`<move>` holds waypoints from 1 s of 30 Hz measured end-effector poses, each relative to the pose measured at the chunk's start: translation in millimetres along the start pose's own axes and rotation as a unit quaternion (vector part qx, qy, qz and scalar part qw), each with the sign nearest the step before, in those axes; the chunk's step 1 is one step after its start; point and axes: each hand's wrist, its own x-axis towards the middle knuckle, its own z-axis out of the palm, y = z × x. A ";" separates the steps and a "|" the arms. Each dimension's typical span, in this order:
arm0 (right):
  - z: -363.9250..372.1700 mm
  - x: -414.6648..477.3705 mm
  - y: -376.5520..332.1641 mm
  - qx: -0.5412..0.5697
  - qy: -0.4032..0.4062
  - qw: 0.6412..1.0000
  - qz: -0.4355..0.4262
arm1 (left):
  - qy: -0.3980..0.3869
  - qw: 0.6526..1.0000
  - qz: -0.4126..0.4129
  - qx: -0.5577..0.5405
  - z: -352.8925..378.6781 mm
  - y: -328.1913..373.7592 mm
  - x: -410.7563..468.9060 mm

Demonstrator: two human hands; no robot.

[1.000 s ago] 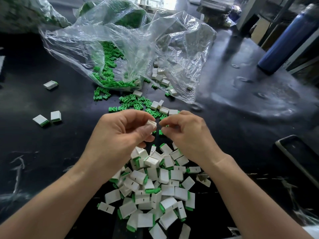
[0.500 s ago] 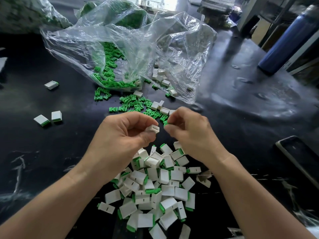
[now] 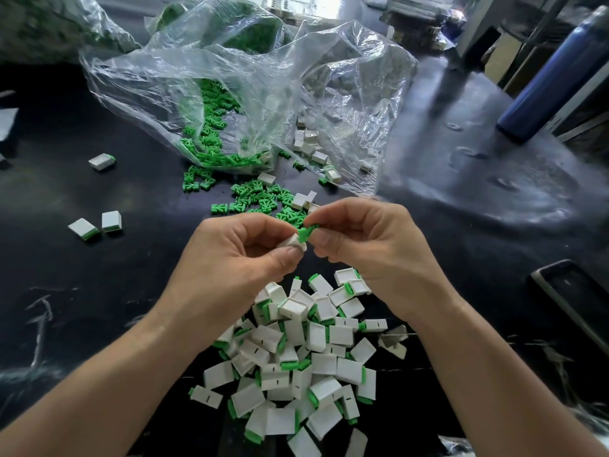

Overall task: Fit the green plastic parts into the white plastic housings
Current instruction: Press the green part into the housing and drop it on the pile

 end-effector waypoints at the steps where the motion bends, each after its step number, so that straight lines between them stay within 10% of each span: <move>1: 0.3 0.0 0.3 -0.001 -0.001 1.000 0.000 | 0.000 1.000 0.000 -0.001 -0.2 -0.3 0.2; 30: 5.2 -4.7 7.3 -0.219 -0.001 0.975 -0.038 | -0.001 0.985 0.049 0.163 -3.6 -6.3 -2.0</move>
